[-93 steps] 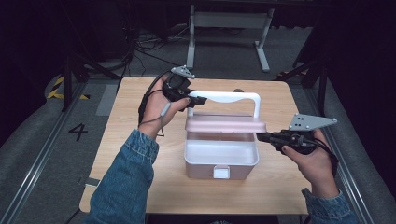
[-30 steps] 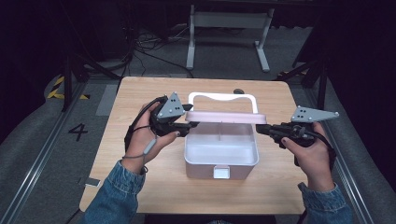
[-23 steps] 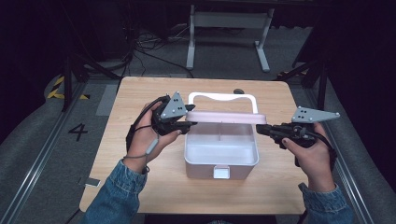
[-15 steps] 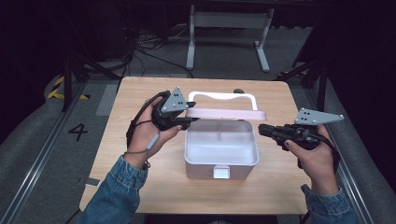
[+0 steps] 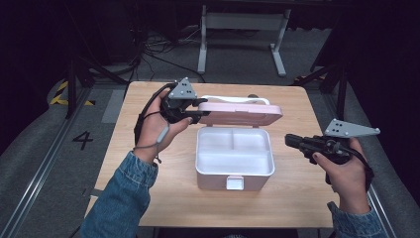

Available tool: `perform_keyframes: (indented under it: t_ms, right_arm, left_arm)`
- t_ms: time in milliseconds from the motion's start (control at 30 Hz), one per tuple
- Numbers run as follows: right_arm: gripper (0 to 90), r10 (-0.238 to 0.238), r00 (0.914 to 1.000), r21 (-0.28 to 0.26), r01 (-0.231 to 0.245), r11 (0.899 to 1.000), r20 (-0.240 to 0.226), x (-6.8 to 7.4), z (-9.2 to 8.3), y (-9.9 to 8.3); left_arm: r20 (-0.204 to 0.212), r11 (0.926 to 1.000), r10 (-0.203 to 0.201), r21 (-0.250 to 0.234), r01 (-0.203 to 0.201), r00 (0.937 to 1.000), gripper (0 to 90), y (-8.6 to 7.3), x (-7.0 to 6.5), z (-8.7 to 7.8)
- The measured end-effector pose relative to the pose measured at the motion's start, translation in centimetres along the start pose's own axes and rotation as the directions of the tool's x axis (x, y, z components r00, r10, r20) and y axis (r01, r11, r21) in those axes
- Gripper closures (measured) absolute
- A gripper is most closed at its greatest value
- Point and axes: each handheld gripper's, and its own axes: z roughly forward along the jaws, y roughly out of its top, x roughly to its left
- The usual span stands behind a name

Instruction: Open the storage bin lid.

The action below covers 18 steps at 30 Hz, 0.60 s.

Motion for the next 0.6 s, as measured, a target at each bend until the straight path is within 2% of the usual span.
perform_keyframes:
  t_ms: [67, 100, 367, 400, 467, 600]
  right_arm:
    - [85.5, 0.006, 1.0000, -0.004, -0.006, 1.000, 0.006, -0.1, -0.2, -0.1]
    - [85.5, 0.011, 0.9999, -0.004, -0.011, 1.000, 0.009, -0.1, -0.3, -0.2]
    - [85.3, 0.015, 0.9997, -0.003, -0.015, 1.000, 0.019, -0.3, -0.6, -0.4]
    - [85.2, 0.020, 0.9996, -0.002, -0.020, 1.000, 0.021, -0.3, -0.6, -0.5]
    - [85.1, 0.021, 0.9995, -0.001, -0.021, 1.000, 0.022, -0.3, -0.6, -0.5]
    - [84.7, 0.026, 0.9995, 0.007, -0.026, 1.000, 0.016, -0.4, -0.4, -0.7]
  left_arm:
    - [0.002, 1.0000, -0.003, 0.003, 0.003, 1.0000, 67.1, 0.1, 0.2, 0.0]
    - [0.000, 0.9997, -0.023, -0.003, 0.023, 0.9997, 67.5, 0.2, 0.5, 0.2]
    - [-0.003, 0.9980, -0.063, -0.007, 0.063, 0.9980, 69.8, 0.6, 1.8, 0.7]
    - [-0.001, 0.9964, -0.084, -0.011, 0.084, 0.9965, 70.2, 0.7, 1.9, 0.9]
    - [-0.007, 0.9960, -0.089, -0.012, 0.089, 0.9960, 70.2, 0.9, 2.1, 1.1]
    - [-0.037, 0.9954, -0.093, 0.020, 0.093, 0.9950, 69.8, 1.7, 2.6, 1.8]
